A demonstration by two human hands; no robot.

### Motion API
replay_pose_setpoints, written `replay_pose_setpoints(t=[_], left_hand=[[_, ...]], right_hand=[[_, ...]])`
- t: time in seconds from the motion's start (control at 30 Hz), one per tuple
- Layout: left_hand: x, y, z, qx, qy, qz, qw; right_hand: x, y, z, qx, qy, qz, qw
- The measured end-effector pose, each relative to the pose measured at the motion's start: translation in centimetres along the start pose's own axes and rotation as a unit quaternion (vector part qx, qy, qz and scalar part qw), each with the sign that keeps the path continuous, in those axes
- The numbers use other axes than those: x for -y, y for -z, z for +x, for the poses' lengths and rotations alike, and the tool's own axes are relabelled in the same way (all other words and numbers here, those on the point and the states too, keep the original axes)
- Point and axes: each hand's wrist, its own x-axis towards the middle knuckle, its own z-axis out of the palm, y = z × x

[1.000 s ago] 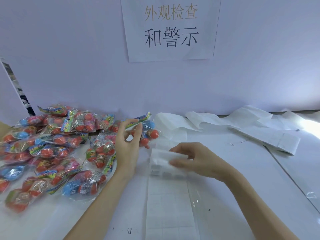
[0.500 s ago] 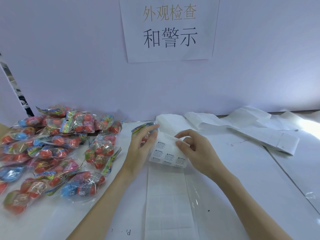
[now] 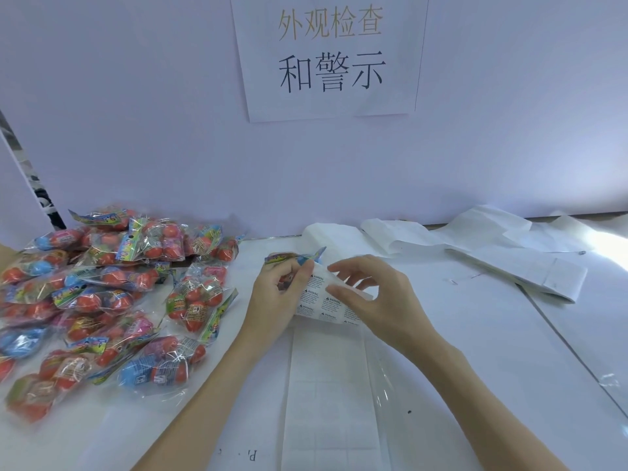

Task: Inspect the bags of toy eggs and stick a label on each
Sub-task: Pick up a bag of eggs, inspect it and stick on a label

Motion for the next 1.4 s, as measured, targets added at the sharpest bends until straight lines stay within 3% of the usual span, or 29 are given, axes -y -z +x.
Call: replay_pose_setpoints(t=[0.17, 0.47, 0.83, 1.4], left_hand=[[-0.6, -0.1, -0.3, 0.045, -0.03, -0.023, 0.998], [-0.3, 0.0, -0.3, 0.025, -0.035, 0.031, 0.999], [-0.4, -0.2, -0.4, 0.053, -0.019, 0.008, 0.998], [0.0, -0.2, -0.3, 0.057, -0.001, 0.016, 0.998]], right_hand=[[-0.4, 0.0, 0.1, -0.028, -0.012, 0.001, 1.0], [-0.5, -0.3, 0.0, -0.016, 0.002, -0.025, 1.0], [-0.2, -0.6, -0.1, -0.049, 0.05, -0.065, 0.995], [-0.3, -1.2, -0.3, -0.041, 0.025, -0.043, 0.998]])
